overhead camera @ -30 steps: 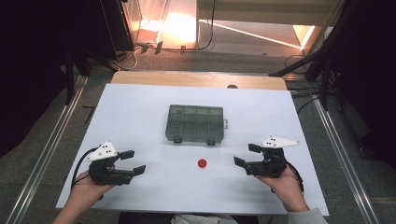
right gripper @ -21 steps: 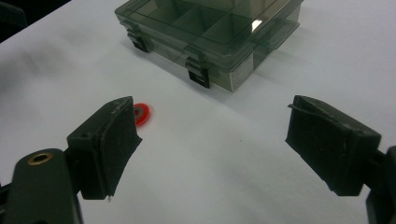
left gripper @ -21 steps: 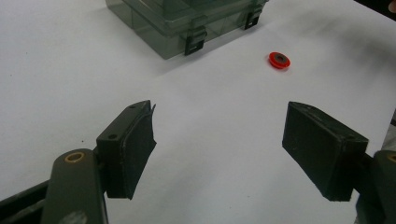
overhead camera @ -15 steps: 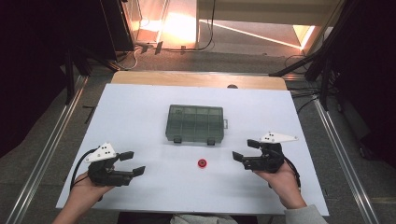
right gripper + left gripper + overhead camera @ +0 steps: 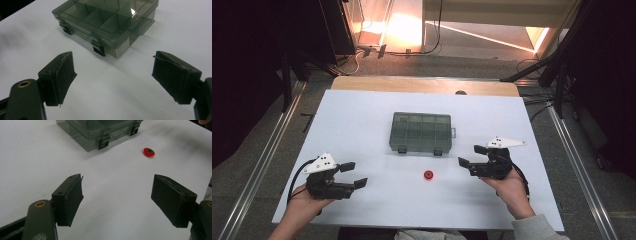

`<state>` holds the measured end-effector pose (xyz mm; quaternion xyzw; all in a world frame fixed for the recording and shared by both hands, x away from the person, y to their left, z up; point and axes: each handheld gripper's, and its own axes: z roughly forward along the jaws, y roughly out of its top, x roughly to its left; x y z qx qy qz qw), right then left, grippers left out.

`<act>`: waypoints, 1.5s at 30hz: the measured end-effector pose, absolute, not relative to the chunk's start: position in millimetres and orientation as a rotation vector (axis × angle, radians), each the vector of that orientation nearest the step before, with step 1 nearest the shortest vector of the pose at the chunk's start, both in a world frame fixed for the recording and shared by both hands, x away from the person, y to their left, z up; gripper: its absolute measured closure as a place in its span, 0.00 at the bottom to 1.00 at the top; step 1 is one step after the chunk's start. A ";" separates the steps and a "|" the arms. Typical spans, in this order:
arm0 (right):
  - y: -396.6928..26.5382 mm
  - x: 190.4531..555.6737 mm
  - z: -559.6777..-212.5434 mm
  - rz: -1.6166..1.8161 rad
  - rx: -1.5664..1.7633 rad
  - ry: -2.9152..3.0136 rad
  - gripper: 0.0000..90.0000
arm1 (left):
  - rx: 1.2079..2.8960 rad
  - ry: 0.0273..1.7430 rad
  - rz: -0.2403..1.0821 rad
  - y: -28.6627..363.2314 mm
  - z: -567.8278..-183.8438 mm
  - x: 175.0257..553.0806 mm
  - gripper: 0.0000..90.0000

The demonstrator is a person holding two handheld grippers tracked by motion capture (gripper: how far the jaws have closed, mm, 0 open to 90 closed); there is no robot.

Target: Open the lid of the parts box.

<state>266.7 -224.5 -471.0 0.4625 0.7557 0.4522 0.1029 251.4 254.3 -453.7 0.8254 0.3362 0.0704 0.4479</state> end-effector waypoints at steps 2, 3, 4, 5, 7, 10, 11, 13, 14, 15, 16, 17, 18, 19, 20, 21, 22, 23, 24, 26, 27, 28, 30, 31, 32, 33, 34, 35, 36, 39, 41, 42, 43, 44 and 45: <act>-223.2 268.8 -471.0 1.335 1.369 2.233 0.21 | 2.042 0.835 0.176 254.5 -453.7 251.4 0.27; -222.9 270.0 -471.0 1.331 1.366 2.236 0.21 | 2.042 0.835 0.176 254.5 -453.7 251.4 0.27; -222.2 270.8 -470.9 1.333 1.374 2.234 0.22 | 2.042 0.835 0.176 254.5 -453.7 251.4 0.27; -222.2 270.8 -470.9 1.333 1.374 2.234 0.22 | 2.042 0.833 0.175 254.3 -453.6 251.4 0.27; -221.9 273.3 -470.7 1.341 1.384 2.231 0.23 | 2.044 0.828 0.173 254.0 -453.7 251.4 0.27; -221.6 275.7 -471.3 1.342 1.379 2.225 0.23 | 2.042 0.825 0.173 253.7 -453.7 251.5 0.27; -221.5 276.6 -471.5 1.343 1.379 2.223 0.23 | 2.041 0.825 0.172 253.8 -453.5 251.6 0.27; -221.2 278.4 -471.6 1.351 1.379 2.222 0.23 | 2.042 0.827 0.173 253.9 -453.6 251.7 0.27; -220.9 279.6 -471.8 1.353 1.373 2.224 0.24 | 2.043 0.827 0.173 253.9 -453.7 251.7 0.27; -220.2 280.7 -472.3 1.351 1.372 2.229 0.25 | 2.043 0.827 0.173 253.9 -453.7 251.7 0.27; -219.3 281.6 -472.8 1.349 1.373 2.236 0.25 | 2.043 0.827 0.173 253.9 -453.7 251.8 0.27; -218.4 282.5 -473.5 1.348 1.367 2.242 0.26 | 2.044 0.827 0.173 253.9 -453.7 251.8 0.27; -217.4 283.5 -474.3 1.345 1.355 2.245 0.26 | 2.043 0.824 0.173 253.8 -453.7 251.7 0.27; -216.2 284.0 -474.4 1.337 1.361 2.248 0.26 | 2.043 0.824 0.173 253.7 -453.8 251.6 0.27; -215.3 285.3 -475.0 1.336 1.360 2.249 0.25 | 2.044 0.824 0.174 253.7 -453.7 251.6 0.27; -214.8 286.2 -475.4 1.337 1.366 2.252 0.25 | 2.045 0.823 0.173 253.8 -453.8 251.6 0.27; -214.5 287.6 -475.9 1.337 1.376 2.258 0.24 | 2.044 0.824 0.173 253.7 -453.8 251.7 0.27; -214.0 288.6 -476.3 1.336 1.382 2.260 0.25 | 2.045 0.825 0.172 253.9 -453.8 251.7 0.27; -213.6 289.6 -476.7 1.327 1.380 2.259 0.25 | 2.045 0.825 0.172 254.0 -453.7 251.8 0.27; -212.9 291.8 -477.8 1.318 1.377 2.259 0.25 | 2.040 0.829 0.170 254.1 -453.8 252.1 0.27; -212.4 292.8 -478.5 1.321 1.381 2.255 0.25 | 2.035 0.831 0.169 253.9 -453.9 252.2 0.27; -212.1 293.8 -479.0 1.317 1.382 2.254 0.26 | 2.035 0.833 0.166 253.9 -453.9 252.2 0.27; -211.6 295.6 -479.5 1.304 1.376 2.254 0.28 | 2.035 0.833 0.167 253.9 -453.9 252.3 0.27; -211.1 296.6 -479.8 1.305 1.372 2.249 0.29 | 2.038 0.832 0.167 253.8 -453.9 252.2 0.27; -210.8 297.2 -479.7 1.303 1.374 2.249 0.30 | 2.038 0.832 0.167 253.8 -453.9 252.2 0.27; -210.5 298.0 -479.8 1.300 1.370 2.248 0.31 | 2.039 0.831 0.167 253.8 -454.0 252.2 0.27; -210.0 298.7 -480.1 1.297 1.369 2.246 0.31 | 2.045 0.828 0.168 254.1 -454.1 252.3 0.27; -209.8 299.2 -480.2 1.293 1.365 2.247 0.33 | 2.045 0.827 0.169 254.1 -454.1 252.3 0.27; -209.4 299.4 -480.3 1.287 1.360 2.250 0.37 | 2.045 0.827 0.169 254.1 -454.1 252.3 0.27; -208.0 298.5 -479.9 1.273 1.311 2.248 0.45 | 2.044 0.829 0.169 254.2 -454.0 252.3 0.27; -208.1 298.7 -479.9 1.273 1.318 2.249 0.51 | 2.045 0.828 0.169 254.1 -454.2 252.4 0.27; -208.4 298.9 -480.2 1.278 1.322 2.248 0.53 | 2.045 0.828 0.169 254.1 -454.2 252.5 0.27; -209.0 299.4 -480.7 1.280 1.323 2.246 0.56 | 2.045 0.828 0.169 254.1 -454.2 252.5 0.27; -209.7 299.6 -480.9 1.281 1.323 2.248 0.61 | 2.045 0.829 0.169 253.9 -454.3 252.4 0.27; -210.4 300.0 -481.3 1.287 1.323 2.246 0.63 | 2.046 0.828 0.170 254.0 -454.2 252.4 0.27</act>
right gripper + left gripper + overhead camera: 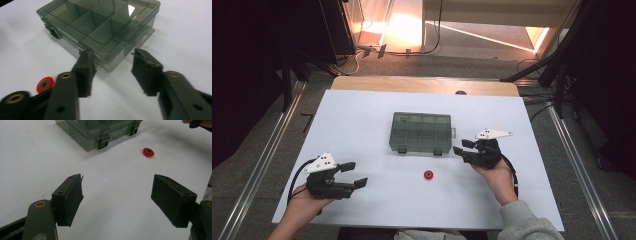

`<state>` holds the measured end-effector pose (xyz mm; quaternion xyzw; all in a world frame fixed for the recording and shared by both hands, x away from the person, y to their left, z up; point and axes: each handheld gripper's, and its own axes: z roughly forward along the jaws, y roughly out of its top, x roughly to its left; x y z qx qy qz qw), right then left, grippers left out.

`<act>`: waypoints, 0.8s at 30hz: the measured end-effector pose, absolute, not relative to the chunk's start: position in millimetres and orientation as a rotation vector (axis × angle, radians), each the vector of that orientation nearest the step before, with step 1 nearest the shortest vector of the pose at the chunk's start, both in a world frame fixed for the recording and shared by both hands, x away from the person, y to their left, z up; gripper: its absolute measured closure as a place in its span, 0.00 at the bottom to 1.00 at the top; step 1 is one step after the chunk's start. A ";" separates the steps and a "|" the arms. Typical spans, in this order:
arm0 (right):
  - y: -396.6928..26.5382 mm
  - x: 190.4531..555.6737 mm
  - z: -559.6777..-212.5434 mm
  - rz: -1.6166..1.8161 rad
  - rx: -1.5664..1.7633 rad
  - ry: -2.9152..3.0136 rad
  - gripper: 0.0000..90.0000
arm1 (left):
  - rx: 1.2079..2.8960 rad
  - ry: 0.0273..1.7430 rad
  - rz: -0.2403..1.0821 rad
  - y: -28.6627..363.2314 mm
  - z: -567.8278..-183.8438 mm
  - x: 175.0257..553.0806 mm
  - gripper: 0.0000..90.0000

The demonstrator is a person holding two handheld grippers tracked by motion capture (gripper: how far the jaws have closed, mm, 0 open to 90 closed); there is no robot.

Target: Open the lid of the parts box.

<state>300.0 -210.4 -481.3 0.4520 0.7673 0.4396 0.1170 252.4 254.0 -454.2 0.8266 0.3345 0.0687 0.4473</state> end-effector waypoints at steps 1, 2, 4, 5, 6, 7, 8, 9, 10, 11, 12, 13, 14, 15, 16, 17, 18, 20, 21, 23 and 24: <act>-211.1 300.5 -481.6 1.284 1.337 2.247 0.66 | 2.046 0.828 0.170 254.0 -454.2 252.4 0.27; -211.6 301.1 -482.3 1.285 1.348 2.250 0.70 | 2.046 0.828 0.170 254.0 -454.1 252.3 0.27; -211.8 302.5 -484.1 1.289 1.358 2.267 0.75 | 2.044 0.828 0.170 253.9 -454.1 252.3 0.27; -211.1 302.9 -484.8 1.275 1.373 2.279 0.79 | 2.044 0.828 0.170 253.9 -454.1 252.3 0.27; -210.0 303.1 -485.5 1.268 1.371 2.292 0.82 | 2.044 0.829 0.171 254.0 -454.1 252.3 0.27; -209.3 303.4 -486.0 1.268 1.370 2.306 0.85 | 2.043 0.830 0.172 254.0 -454.1 252.2 0.27; -208.4 303.5 -486.3 1.266 1.370 2.315 0.88 | 2.043 0.830 0.172 254.0 -454.1 252.2 0.27; -207.4 303.4 -486.4 1.263 1.370 2.320 0.91 | 2.042 0.830 0.172 254.0 -454.0 252.2 0.27; -206.8 303.1 -486.4 1.260 1.364 2.327 0.94 | 2.042 0.830 0.172 254.0 -454.0 252.1 0.27; -206.2 302.8 -486.2 1.258 1.360 2.325 0.97 | 2.042 0.830 0.172 254.0 -454.0 252.1 0.27; -206.0 302.7 -486.1 1.259 1.359 2.321 1.00 | 2.042 0.830 0.172 254.1 -454.0 252.1 0.27; -206.5 303.0 -486.3 1.277 1.360 2.316 1.00 | 2.042 0.830 0.172 254.1 -454.0 252.1 0.27; -206.5 303.0 -486.3 1.277 1.360 2.316 1.00 | 2.042 0.830 0.173 254.1 -454.0 252.2 0.27; -207.2 304.2 -487.3 1.296 1.373 2.314 1.00 | 2.043 0.832 0.175 254.1 -454.0 252.1 0.27; -207.3 304.8 -487.9 1.295 1.373 2.319 1.00 | 2.046 0.832 0.177 254.2 -454.1 252.1 0.27; -207.3 304.8 -487.9 1.295 1.373 2.319 1.00 | 2.046 0.832 0.177 254.2 -454.1 252.1 0.27; -207.1 305.2 -488.7 1.284 1.370 2.324 1.00 | 2.047 0.831 0.177 254.2 -454.2 252.2 0.27; -205.6 306.2 -490.6 1.268 1.373 2.334 1.00 | 2.046 0.830 0.177 254.2 -454.1 252.3 0.27; -205.2 306.7 -491.6 1.258 1.367 2.341 1.00 | 2.045 0.830 0.176 254.1 -454.0 252.1 0.27; -203.6 307.3 -493.3 1.247 1.369 2.352 1.00 | 2.045 0.831 0.178 254.1 -454.2 252.0 0.27; -203.2 307.6 -494.0 1.248 1.367 2.353 1.00 | 2.046 0.832 0.178 254.2 -454.1 252.1 0.27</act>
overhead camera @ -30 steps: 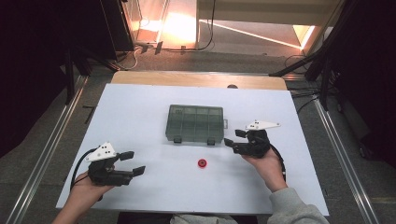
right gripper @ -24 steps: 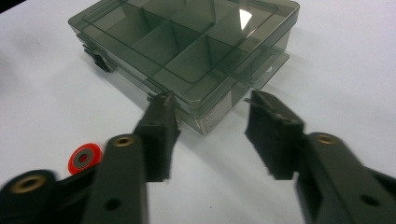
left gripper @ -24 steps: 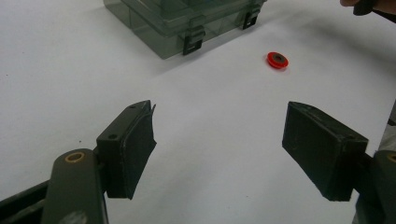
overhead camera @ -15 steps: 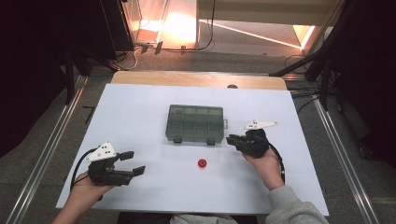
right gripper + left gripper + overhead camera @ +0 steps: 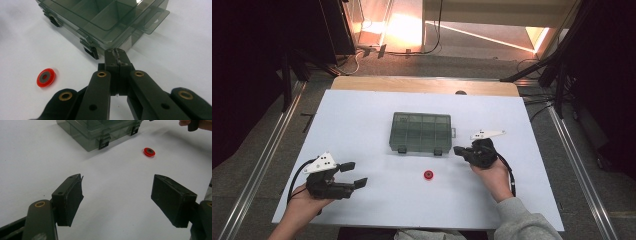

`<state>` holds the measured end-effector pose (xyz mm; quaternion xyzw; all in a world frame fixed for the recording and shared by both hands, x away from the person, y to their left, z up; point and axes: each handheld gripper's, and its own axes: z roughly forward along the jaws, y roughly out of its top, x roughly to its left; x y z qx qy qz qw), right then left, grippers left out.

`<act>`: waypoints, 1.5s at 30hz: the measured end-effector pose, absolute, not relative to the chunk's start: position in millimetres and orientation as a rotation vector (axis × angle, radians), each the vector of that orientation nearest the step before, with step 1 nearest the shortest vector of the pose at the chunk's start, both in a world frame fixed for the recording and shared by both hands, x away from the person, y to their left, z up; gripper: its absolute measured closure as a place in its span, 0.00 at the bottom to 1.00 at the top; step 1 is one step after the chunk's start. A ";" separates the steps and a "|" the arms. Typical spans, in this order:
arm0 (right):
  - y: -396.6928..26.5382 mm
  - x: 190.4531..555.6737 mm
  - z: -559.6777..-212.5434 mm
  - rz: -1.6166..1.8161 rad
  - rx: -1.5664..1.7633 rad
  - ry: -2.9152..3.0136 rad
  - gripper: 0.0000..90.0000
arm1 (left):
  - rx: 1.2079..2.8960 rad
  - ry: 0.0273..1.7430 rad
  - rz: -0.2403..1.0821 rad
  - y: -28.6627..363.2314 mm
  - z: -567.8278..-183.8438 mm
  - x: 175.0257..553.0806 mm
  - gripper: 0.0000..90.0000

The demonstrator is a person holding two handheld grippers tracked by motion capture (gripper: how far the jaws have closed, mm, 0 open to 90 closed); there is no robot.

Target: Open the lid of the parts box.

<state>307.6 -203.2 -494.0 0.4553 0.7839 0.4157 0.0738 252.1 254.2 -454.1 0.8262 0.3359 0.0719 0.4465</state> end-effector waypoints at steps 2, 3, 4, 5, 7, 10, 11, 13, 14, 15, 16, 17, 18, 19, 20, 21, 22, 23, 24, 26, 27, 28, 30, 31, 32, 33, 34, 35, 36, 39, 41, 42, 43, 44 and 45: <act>-202.4 308.3 -495.2 1.238 1.381 2.358 1.00 | 2.047 0.832 0.178 254.2 -454.2 252.2 0.27; -201.9 308.8 -496.0 1.235 1.385 2.362 1.00 | 2.047 0.832 0.178 254.2 -454.2 252.2 0.27; -201.3 309.0 -496.4 1.224 1.389 2.365 1.00 | 2.046 0.829 0.177 254.2 -454.1 252.0 0.27; -200.8 309.1 -496.8 1.220 1.391 2.368 1.00 | 2.044 0.830 0.177 254.2 -454.0 251.9 0.27; -200.5 309.6 -497.6 1.217 1.387 2.370 1.00 | 2.045 0.830 0.176 254.2 -453.9 251.9 0.27; -198.7 309.9 -498.7 1.211 1.375 2.374 1.00 | 2.046 0.831 0.178 254.2 -454.1 252.1 0.27; -198.1 310.1 -498.9 1.202 1.379 2.376 1.00 | 2.046 0.831 0.178 254.2 -454.2 252.2 0.27; -197.5 310.8 -499.9 1.203 1.373 2.382 1.00 | 2.046 0.830 0.178 254.1 -454.2 252.0 0.27; -197.0 310.7 -500.1 1.200 1.375 2.386 1.00 | 2.046 0.832 0.179 254.2 -454.3 252.0 0.27; -196.6 310.7 -500.2 1.198 1.374 2.388 1.00 | 2.047 0.832 0.178 254.3 -454.2 252.1 0.27; -196.2 310.7 -500.2 1.195 1.375 2.387 1.00 | 2.047 0.832 0.178 254.3 -454.2 252.1 0.27; -195.9 310.8 -500.1 1.196 1.376 2.387 1.00 | 2.047 0.832 0.178 254.2 -454.3 252.3 0.27; -195.7 310.9 -500.2 1.201 1.374 2.385 1.00 | 2.047 0.833 0.177 254.1 -454.4 252.3 0.27; -195.2 311.2 -500.4 1.201 1.370 2.385 1.00 | 2.047 0.831 0.176 254.2 -454.3 252.3 0.27; -194.8 311.3 -500.5 1.200 1.369 2.388 1.00 | 2.047 0.830 0.175 254.2 -454.3 252.3 0.27; -194.3 311.4 -500.7 1.199 1.365 2.391 1.00 | 2.047 0.830 0.175 254.2 -454.3 252.3 0.27; -194.3 311.4 -500.7 1.199 1.365 2.391 1.00 | 2.048 0.829 0.175 254.1 -454.3 252.2 0.27; -193.5 311.6 -500.9 1.196 1.360 2.392 1.00 | 2.048 0.829 0.177 253.9 -454.6 252.1 0.27; -193.1 311.5 -500.8 1.197 1.363 2.392 1.00 | 2.048 0.830 0.175 253.6 -454.8 252.0 0.27; -192.8 311.5 -500.8 1.196 1.361 2.392 1.00 | 2.048 0.830 0.175 253.6 -454.7 252.0 0.27; -192.7 311.5 -500.9 1.195 1.363 2.392 1.00 | 2.048 0.830 0.175 253.7 -454.7 252.1 0.27; -192.8 311.6 -500.9 1.194 1.364 2.391 1.00 | 2.048 0.830 0.174 253.7 -454.7 252.1 0.27; -192.8 311.6 -500.9 1.195 1.364 2.391 1.00 | 2.048 0.830 0.174 253.7 -454.7 252.1 0.27; -193.0 311.7 -500.8 1.195 1.364 2.389 1.00 | 2.048 0.830 0.174 253.7 -454.7 252.0 0.27; -193.0 311.7 -500.8 1.196 1.364 2.389 1.00 | 2.048 0.829 0.173 253.7 -454.6 252.0 0.27; -193.0 311.6 -500.7 1.197 1.364 2.389 1.00 | 2.050 0.828 0.171 253.3 -454.9 251.9 0.27; -192.9 311.6 -500.7 1.197 1.364 2.389 1.00 | 2.050 0.828 0.171 253.3 -454.9 251.9 0.27; -192.9 311.6 -500.7 1.195 1.363 2.389 1.00 | 2.056 0.825 0.171 253.1 -455.1 251.8 0.27; -192.9 311.6 -500.7 1.195 1.363 2.389 1.00 | 2.056 0.825 0.171 253.1 -455.1 251.8 0.27; -192.3 311.5 -499.6 1.195 1.368 2.388 1.00 | 2.057 0.826 0.172 253.0 -455.1 251.9 0.27; -192.8 311.5 -499.1 1.202 1.361 2.386 1.00 | 2.056 0.826 0.171 253.0 -455.0 251.8 0.27; -192.9 311.5 -498.9 1.204 1.360 2.385 1.00 | 2.056 0.827 0.171 253.1 -455.0 251.7 0.27; -192.9 311.5 -498.9 1.204 1.360 2.385 1.00 | 2.056 0.827 0.171 253.1 -455.0 251.7 0.27; -192.7 311.3 -498.5 1.202 1.360 2.384 1.00 | 2.056 0.827 0.172 253.1 -455.1 251.8 0.27; -192.8 311.3 -498.2 1.201 1.355 2.381 1.00 | 2.056 0.827 0.172 253.2 -455.0 251.8 0.27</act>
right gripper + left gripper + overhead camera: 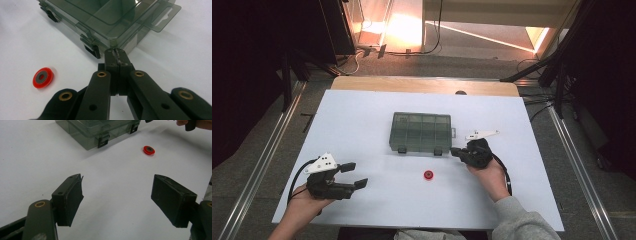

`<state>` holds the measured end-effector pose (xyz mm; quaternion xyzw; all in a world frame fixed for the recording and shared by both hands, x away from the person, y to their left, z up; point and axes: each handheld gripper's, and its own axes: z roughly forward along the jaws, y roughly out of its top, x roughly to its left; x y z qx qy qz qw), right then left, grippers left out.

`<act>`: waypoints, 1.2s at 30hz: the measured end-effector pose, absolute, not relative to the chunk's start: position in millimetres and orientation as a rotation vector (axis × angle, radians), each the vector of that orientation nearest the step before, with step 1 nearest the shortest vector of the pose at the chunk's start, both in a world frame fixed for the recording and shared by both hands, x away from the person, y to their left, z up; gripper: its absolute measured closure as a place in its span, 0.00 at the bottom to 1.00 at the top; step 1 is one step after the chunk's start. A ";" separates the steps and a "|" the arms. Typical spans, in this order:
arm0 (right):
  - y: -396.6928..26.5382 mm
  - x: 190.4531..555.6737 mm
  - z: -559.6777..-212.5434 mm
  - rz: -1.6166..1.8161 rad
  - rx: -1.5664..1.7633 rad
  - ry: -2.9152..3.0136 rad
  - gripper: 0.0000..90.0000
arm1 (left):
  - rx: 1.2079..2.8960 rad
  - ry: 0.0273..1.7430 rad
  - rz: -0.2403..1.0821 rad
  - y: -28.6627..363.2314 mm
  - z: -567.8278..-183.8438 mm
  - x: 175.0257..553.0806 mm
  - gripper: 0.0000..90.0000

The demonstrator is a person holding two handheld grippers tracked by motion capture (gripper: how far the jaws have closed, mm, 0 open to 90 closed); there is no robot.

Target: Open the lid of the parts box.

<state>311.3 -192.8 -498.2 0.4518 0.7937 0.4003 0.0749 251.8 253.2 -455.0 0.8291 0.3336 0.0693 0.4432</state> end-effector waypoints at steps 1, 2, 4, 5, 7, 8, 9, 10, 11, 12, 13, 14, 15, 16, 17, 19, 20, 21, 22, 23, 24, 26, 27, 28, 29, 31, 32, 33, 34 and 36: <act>-193.0 311.3 -497.9 1.202 1.353 2.382 1.00 | 2.055 0.827 0.173 253.2 -455.1 251.9 0.27; -193.0 311.0 -497.3 1.205 1.355 2.381 1.00 | 2.053 0.827 0.172 253.2 -455.2 251.9 0.27; -193.6 311.2 -495.5 1.214 1.355 2.376 1.00 | 2.054 0.828 0.173 253.3 -455.2 251.9 0.27; -193.8 311.4 -494.3 1.217 1.357 2.373 1.00 | 2.057 0.831 0.170 253.5 -454.9 252.0 0.27; -193.5 311.4 -492.4 1.222 1.358 2.371 1.00 | 2.055 0.834 0.169 253.6 -454.7 252.0 0.27; -193.1 311.1 -491.6 1.224 1.354 2.371 1.00 | 2.055 0.834 0.170 253.7 -454.7 252.0 0.27; -193.0 311.2 -491.2 1.225 1.348 2.370 1.00 | 2.055 0.834 0.170 253.7 -454.7 252.0 0.27; -192.9 311.1 -490.7 1.229 1.348 2.368 1.00 | 2.051 0.836 0.169 253.6 -454.9 252.1 0.27; -193.1 311.2 -490.2 1.230 1.348 2.366 1.00 | 2.050 0.836 0.170 253.7 -454.8 252.2 0.27; -193.2 311.1 -489.8 1.231 1.347 2.365 1.00 | 2.049 0.836 0.171 253.8 -454.8 252.3 0.27; -193.3 311.2 -489.6 1.233 1.343 2.361 1.00 | 2.049 0.838 0.169 253.9 -454.7 252.3 0.27; -193.4 311.2 -489.3 1.237 1.340 2.359 1.00 | 2.048 0.838 0.169 254.0 -454.8 252.4 0.27; -193.5 311.1 -488.7 1.238 1.343 2.359 1.00 | 2.051 0.839 0.173 254.3 -454.9 252.6 0.27; -193.5 311.1 -488.7 1.238 1.343 2.359 1.00 | 2.051 0.839 0.173 254.3 -454.9 252.6 0.27; -193.8 311.3 -487.9 1.242 1.341 2.357 1.00 | 2.049 0.846 0.167 254.7 -455.1 253.0 0.27; -193.8 311.9 -486.8 1.241 1.351 2.360 1.00 | 2.047 0.849 0.167 255.0 -455.0 253.3 0.27; -193.6 312.2 -486.2 1.240 1.356 2.360 1.00 | 2.047 0.849 0.169 255.2 -455.0 253.3 0.27; -193.4 312.5 -485.5 1.243 1.357 2.360 1.00 | 2.046 0.851 0.170 255.5 -455.2 253.3 0.27; -193.4 312.5 -485.5 1.243 1.357 2.360 1.00 | 2.046 0.851 0.170 255.5 -455.2 253.3 0.27; -193.4 312.8 -485.1 1.248 1.352 2.355 1.00 | 2.047 0.854 0.167 255.8 -455.2 253.1 0.27; -193.5 313.2 -483.7 1.248 1.354 2.354 1.00 | 2.044 0.854 0.170 256.0 -455.5 253.1 0.27; -193.6 313.9 -482.8 1.255 1.349 2.350 1.00 | 2.041 0.860 0.175 257.0 -455.4 253.1 0.27; -193.7 314.0 -482.2 1.258 1.349 2.352 1.00 | 2.040 0.862 0.176 257.2 -455.4 253.2 0.27; -193.9 314.4 -481.8 1.261 1.345 2.352 1.00 | 2.038 0.861 0.176 257.6 -455.4 253.4 0.27; -193.7 314.6 -481.4 1.264 1.346 2.350 1.00 | 2.031 0.865 0.174 257.6 -455.5 253.8 0.27; -193.5 315.1 -480.4 1.269 1.345 2.347 1.00 | 2.029 0.866 0.170 257.8 -455.4 254.6 0.27; -193.4 315.5 -480.0 1.269 1.340 2.348 1.00 | 2.026 0.867 0.175 258.2 -455.7 256.5 0.27; -193.3 315.7 -479.4 1.266 1.341 2.348 1.00 | 2.026 0.867 0.175 258.2 -455.7 256.5 0.27; -193.1 316.1 -478.7 1.266 1.345 2.350 1.00 | 2.027 0.870 0.177 258.3 -456.3 257.9 0.27; -192.5 316.7 -477.3 1.269 1.347 2.351 1.00 | 2.026 0.877 0.173 258.2 -456.9 258.8 0.27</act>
